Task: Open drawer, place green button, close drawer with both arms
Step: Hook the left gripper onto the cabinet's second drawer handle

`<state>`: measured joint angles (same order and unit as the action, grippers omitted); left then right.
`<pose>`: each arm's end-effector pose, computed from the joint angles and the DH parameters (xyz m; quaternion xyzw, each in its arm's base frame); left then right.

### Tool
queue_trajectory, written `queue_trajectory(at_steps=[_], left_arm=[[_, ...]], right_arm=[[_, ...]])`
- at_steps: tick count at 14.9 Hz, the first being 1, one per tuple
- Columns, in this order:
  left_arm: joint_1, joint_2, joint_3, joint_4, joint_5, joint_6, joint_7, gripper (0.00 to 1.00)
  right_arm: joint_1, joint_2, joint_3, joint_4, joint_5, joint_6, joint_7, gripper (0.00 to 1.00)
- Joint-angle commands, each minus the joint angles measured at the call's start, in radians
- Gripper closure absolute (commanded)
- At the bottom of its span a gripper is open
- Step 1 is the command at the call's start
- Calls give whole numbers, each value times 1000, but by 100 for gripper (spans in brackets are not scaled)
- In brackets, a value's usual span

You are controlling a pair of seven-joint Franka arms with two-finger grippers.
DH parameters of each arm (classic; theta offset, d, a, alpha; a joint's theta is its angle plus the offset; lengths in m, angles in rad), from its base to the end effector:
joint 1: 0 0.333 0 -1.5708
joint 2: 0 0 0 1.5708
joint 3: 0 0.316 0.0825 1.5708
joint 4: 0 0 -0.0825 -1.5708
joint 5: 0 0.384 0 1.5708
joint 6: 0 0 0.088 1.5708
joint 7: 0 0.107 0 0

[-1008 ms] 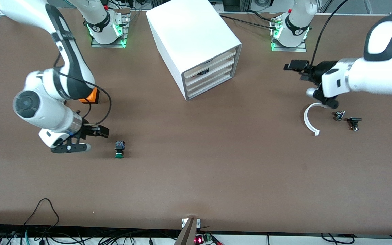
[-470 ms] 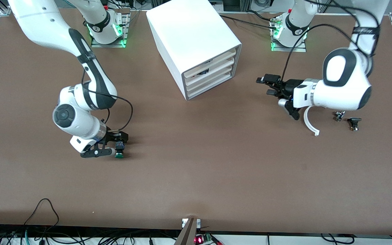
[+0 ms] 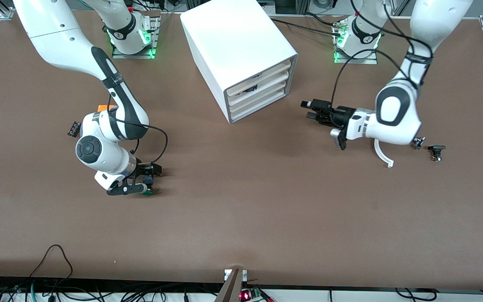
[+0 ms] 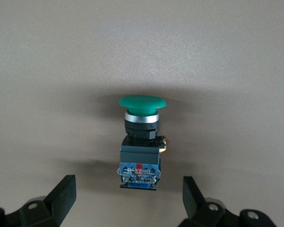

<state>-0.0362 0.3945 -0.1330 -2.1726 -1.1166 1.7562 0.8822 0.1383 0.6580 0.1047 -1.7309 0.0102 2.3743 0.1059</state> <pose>0.4809 -0.1645 0.2109 0.8088 -0.1343 -0.1559 0.5509 0.6499 0.1549 0.2025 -0.9979 -0.0541 0.0118 0.0340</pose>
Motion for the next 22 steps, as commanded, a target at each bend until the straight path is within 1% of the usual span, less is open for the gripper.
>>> queue_trajectory(at_steps=[1,3,4,5,6,7,8,9,11,12,14,16,18,20,21,22], left_arm=[[-2,49,-23,-56,-115,12,142,22],[-4,82,-40,-82,-181,11,213,23],[-5,93,-45,-90,-198,11,230,24],[-5,102,-57,-98,-203,12,239,25],[-5,115,-62,-101,-210,11,248,27],[-7,127,-71,-102,-212,9,273,34],[-5,147,-92,-107,-218,12,288,37],[-5,161,-100,-107,-226,13,297,38],[-7,172,-103,-111,-235,13,320,39],[-8,175,-103,-115,-233,11,328,41],[-31,191,-118,-115,-239,22,375,44],[-44,198,-119,-115,-259,28,402,44],[-47,201,-120,-115,-262,29,405,45],[-57,205,-122,-116,-264,29,414,50],[-62,211,-123,-116,-264,29,444,59],[-74,218,-123,-116,-264,28,471,64]], right_arm=[[-8,18,3,5,10,19,-22,5],[-8,28,3,8,10,20,-22,14],[-8,32,3,8,10,23,-22,16],[-9,34,3,8,10,32,-22,21],[-9,35,3,8,10,33,-22,28],[-9,35,3,8,10,34,-22,34],[-8,35,3,11,10,33,-22,39],[-8,35,3,11,10,33,-22,46],[-9,35,3,13,10,33,-22,57],[-9,35,3,16,10,33,-22,62],[-9,35,3,25,10,33,-22,82],[-9,34,3,27,10,33,-20,98],[-9,34,3,28,11,33,-20,100],[-9,32,1,34,13,31,-22,100],[-9,29,3,37,16,29,-22,100],[-8,29,3,51,19,22,-20,100]])
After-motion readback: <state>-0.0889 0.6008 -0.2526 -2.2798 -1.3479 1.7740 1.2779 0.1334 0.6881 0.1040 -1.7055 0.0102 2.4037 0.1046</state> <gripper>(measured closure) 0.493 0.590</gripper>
